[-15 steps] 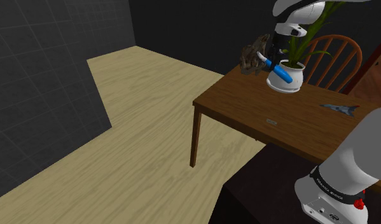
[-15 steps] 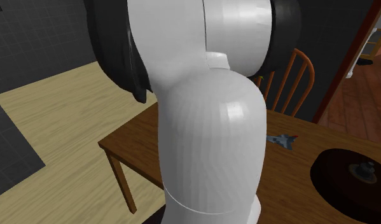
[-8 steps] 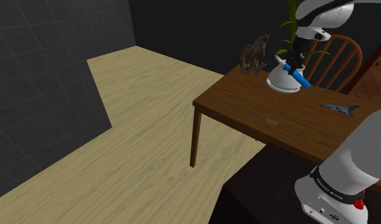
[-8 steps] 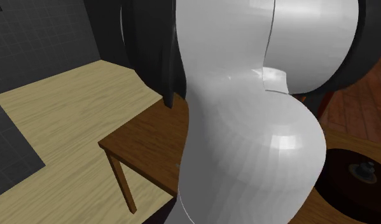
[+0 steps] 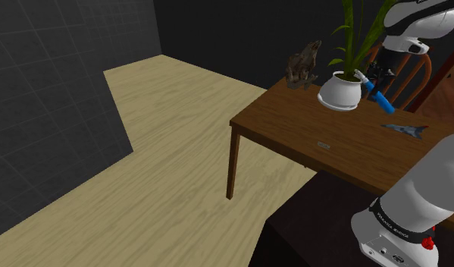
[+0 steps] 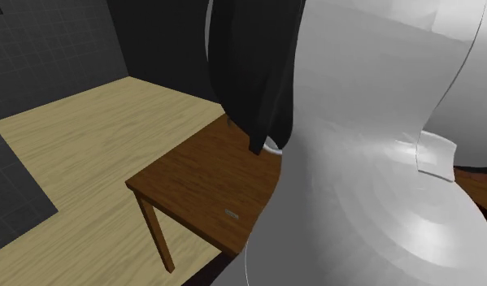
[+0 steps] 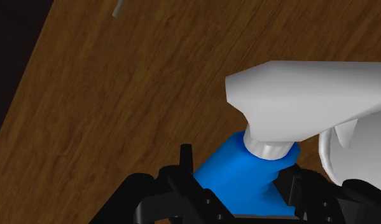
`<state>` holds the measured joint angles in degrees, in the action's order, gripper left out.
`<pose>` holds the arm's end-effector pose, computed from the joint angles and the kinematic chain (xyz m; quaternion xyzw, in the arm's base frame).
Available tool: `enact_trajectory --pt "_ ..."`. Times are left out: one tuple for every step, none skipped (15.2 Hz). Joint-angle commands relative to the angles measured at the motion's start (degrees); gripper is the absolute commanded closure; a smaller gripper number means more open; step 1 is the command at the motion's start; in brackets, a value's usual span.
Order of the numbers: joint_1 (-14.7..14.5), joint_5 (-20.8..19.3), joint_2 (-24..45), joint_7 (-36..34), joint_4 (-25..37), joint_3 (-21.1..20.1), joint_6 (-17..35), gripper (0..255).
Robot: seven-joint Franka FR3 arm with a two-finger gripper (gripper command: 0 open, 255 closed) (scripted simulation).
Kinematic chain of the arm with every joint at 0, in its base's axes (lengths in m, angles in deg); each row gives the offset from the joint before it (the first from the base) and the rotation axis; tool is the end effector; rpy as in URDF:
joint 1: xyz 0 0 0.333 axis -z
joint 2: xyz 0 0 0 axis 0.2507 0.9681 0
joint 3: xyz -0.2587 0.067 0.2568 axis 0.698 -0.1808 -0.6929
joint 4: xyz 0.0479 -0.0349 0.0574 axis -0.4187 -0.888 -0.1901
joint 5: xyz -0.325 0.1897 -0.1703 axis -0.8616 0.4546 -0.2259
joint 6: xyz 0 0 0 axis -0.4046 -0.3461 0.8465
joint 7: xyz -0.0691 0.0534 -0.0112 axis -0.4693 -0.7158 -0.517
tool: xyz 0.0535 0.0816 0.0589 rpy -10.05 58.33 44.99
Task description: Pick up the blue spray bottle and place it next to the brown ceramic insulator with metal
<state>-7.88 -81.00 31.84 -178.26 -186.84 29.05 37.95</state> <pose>0.2910 -0.4023 0.4735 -0.3724 0.9279 0.0151 0.0091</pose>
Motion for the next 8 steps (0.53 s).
enact_trajectory --pt "1.6 -1.4 -1.4 2.3 -0.6 1.5 -0.4 255" --pt "2.3 -2.1 -2.0 3.3 -0.8 2.2 -0.5 255" --pt "3.0 -2.7 -2.5 4.4 -1.0 2.9 -0.7 255" --pt "3.7 -3.3 -3.0 5.5 -1.1 3.6 -0.8 255" --pt "4.4 -3.9 -3.5 6.6 -1.2 4.4 -1.0 255" --pt "5.0 -4.4 -3.8 7.8 -1.2 5.2 -1.1 255" --pt "5.6 -4.8 -4.1 9.0 -1.1 6.1 -1.3 255" --pt "6.2 -5.2 -4.3 10.3 -0.9 7.0 -1.4 255"
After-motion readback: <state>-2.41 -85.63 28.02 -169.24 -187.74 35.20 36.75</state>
